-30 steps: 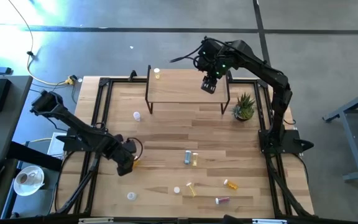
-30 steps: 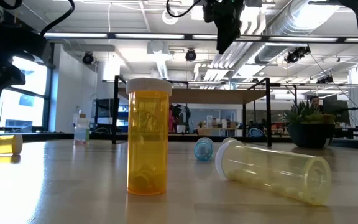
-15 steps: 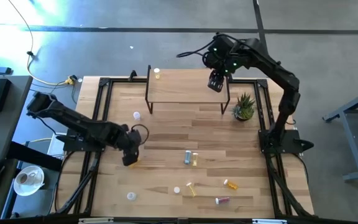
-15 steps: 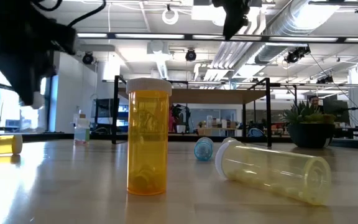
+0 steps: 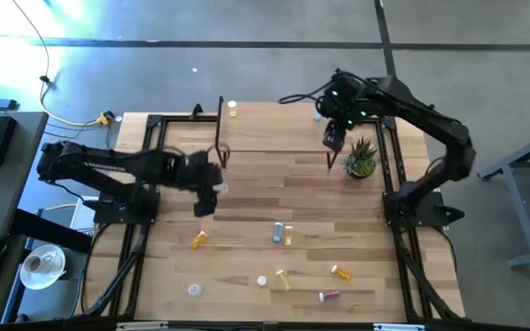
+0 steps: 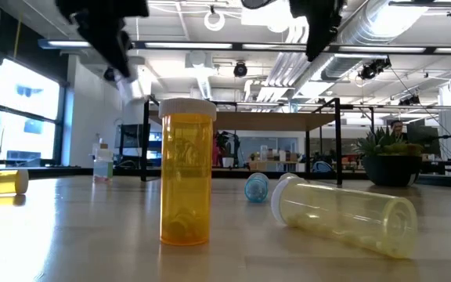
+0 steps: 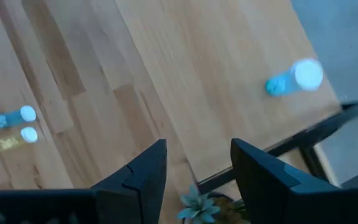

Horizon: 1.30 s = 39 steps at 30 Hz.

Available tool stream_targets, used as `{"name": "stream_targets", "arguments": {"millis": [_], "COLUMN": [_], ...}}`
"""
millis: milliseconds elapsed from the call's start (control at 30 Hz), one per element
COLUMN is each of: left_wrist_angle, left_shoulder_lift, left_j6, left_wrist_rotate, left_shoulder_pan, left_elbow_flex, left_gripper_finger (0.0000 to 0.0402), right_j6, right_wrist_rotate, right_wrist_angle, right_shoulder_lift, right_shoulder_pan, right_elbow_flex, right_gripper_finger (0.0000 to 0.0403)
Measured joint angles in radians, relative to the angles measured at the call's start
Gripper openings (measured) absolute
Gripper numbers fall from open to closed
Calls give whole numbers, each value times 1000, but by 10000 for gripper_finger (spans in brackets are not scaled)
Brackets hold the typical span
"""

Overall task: Pick and place medicine bottles onto shelf by color
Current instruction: Put the middle transparent pill bottle on the shelf

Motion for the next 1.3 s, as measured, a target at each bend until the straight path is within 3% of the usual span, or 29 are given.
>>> {"name": "stream_targets", "arguments": {"millis": [300, 533, 933, 1300], "left_wrist_angle": [4, -55, -246, -289], "left_shoulder_lift": [80, 227, 552, 743], "left_j6": [235, 317, 252, 196], "left_wrist_rotate": [-24, -18, 106, 196], "left_shoulder_pan": [263, 432, 583, 594], "left_elbow_flex": [306, 573, 1007, 1121], "left_gripper_finger": [136, 136, 136, 136], "right_j6": [170, 316, 391, 391], "right_wrist_rotate": [1, 40, 96, 97], "right_wrist_angle": [290, 395, 418, 419], "right_shoulder_lift": [-259, -373, -395, -395], "right_shoulder_pan": [26, 71, 137, 146], "right_elbow_flex": [-389, -573, -605, -605], "right_gripper_finger": [169, 170, 170, 170]}}
